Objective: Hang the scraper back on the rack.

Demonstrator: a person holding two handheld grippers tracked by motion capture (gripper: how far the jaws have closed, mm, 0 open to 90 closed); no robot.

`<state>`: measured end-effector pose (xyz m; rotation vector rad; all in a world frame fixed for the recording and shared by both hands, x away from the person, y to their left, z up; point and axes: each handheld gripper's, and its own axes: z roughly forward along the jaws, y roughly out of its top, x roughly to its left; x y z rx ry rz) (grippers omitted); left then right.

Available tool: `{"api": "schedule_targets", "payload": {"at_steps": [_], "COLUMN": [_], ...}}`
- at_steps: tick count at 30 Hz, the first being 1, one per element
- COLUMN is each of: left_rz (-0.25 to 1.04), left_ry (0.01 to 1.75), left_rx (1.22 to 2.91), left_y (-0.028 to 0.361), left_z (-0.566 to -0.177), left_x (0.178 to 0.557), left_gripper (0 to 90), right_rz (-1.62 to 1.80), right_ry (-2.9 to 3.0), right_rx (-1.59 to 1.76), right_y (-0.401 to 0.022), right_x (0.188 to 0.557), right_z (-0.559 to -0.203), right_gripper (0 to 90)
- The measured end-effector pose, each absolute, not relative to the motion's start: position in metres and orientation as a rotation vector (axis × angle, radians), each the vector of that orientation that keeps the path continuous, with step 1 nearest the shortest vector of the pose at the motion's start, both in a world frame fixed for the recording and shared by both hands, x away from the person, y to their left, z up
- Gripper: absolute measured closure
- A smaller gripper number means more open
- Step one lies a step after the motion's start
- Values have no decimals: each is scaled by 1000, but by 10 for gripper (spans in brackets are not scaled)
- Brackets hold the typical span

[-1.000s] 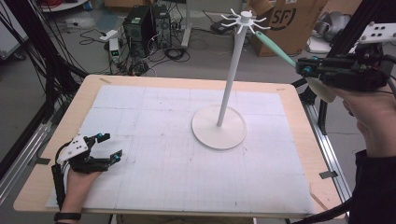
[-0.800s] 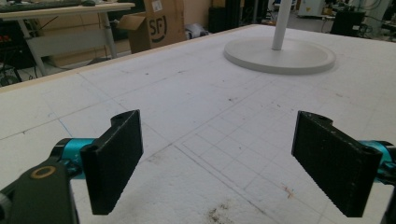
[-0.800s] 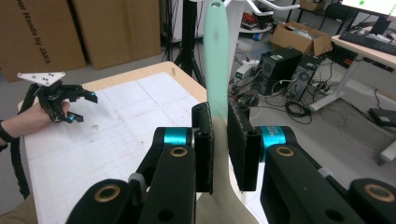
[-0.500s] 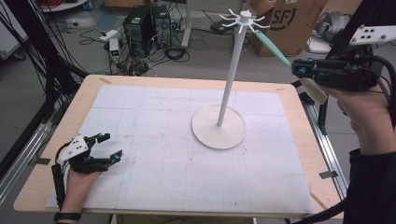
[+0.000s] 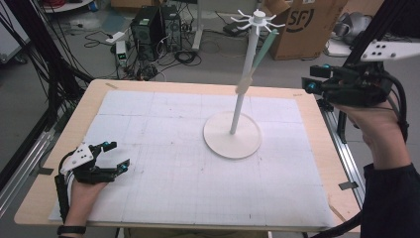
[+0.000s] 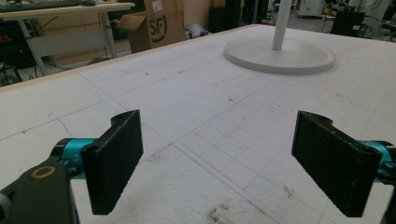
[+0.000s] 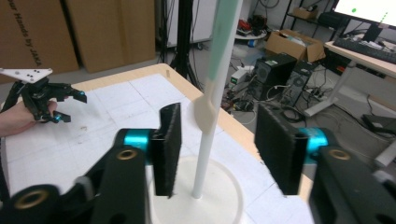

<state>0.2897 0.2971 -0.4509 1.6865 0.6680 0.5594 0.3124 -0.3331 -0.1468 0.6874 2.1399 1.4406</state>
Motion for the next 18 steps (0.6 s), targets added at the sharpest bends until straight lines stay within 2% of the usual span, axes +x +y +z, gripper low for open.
{"api": "schedule_targets", "payload": {"at_steps": [2, 6, 14, 18], "left_rz": [554, 557, 558, 557], "left_ry": [667, 663, 662, 661], "left_rx": [1684, 1688, 1686, 1686], "left_y": [298, 298, 297, 297], "left_z": [-451, -451, -451, -451], "left_x": [290, 290, 289, 289], "left_gripper": [170, 171, 170, 170], "right_rz": [1478, 1524, 1586, 1589], "right_ry": [2140, 2136, 2101, 2093], "right_rx": [681, 692, 761, 821], "right_y": [-339, -346, -360, -365], "right_x": [310, 307, 296, 291], "right_z": [-167, -194, -287, -327], "right_gripper": [448, 424, 316, 289]}}
